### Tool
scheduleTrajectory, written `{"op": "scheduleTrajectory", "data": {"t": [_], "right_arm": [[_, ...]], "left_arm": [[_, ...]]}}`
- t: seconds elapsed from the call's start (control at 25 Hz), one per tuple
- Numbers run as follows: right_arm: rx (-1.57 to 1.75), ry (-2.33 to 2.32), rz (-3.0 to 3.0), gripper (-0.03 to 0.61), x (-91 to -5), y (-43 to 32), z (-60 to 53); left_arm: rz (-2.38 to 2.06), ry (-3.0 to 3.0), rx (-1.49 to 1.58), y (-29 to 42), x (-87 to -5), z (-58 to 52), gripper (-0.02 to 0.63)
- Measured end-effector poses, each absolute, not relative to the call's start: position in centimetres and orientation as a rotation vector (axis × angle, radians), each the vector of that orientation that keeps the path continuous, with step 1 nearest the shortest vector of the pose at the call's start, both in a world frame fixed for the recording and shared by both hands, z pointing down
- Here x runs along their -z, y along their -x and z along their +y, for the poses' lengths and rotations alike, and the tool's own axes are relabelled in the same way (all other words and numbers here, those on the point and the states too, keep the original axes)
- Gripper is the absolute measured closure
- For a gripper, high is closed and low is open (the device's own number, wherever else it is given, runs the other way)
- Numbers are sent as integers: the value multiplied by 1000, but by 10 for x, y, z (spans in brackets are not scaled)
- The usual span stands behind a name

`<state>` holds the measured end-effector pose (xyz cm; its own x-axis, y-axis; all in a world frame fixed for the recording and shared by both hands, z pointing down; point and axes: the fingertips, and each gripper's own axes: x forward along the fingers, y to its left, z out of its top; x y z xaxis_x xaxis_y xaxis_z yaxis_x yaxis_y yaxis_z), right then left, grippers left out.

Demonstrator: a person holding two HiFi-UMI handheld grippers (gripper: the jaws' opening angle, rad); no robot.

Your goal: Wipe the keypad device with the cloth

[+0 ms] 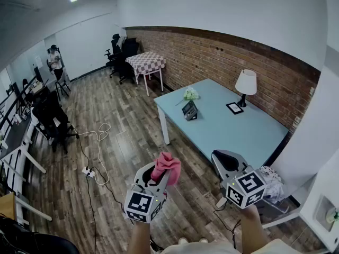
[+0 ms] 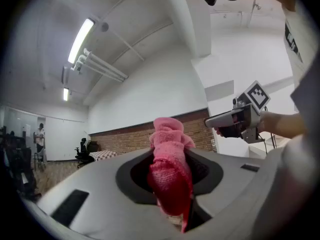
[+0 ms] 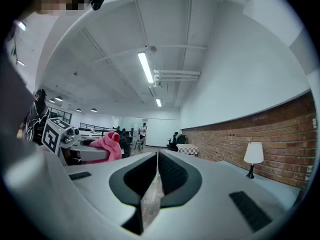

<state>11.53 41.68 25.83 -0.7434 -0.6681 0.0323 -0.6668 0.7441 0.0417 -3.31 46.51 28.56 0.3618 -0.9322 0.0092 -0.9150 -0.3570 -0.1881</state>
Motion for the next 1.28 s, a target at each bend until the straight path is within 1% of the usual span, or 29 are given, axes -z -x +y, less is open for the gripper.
{"op": "scheduleTrajectory", "data": {"t": [0.36,0.4,0.64,0.76,0.88,1.28], "right_arm": [[9,-1101,-2894,548,-260,-115,402],[8,-1115,-2900,555,-258,-116,400],[163,-1181,-2918,557,-249,-112,392],[68,-1135,-2978,560,-245,-106,387],[94,-1118,-2951,561,-247,-98,379],[5,-1199,-2860,563,-283,-84,287]], "left_arm": [[1679,2462,170,31,-282,451,460],[1674,2465,169,31,-282,449,460],[1647,2487,164,37,-286,438,460],[1639,2503,167,43,-292,428,460],[1634,2515,166,50,-296,417,460],[1656,2519,173,80,-309,336,460]]}}
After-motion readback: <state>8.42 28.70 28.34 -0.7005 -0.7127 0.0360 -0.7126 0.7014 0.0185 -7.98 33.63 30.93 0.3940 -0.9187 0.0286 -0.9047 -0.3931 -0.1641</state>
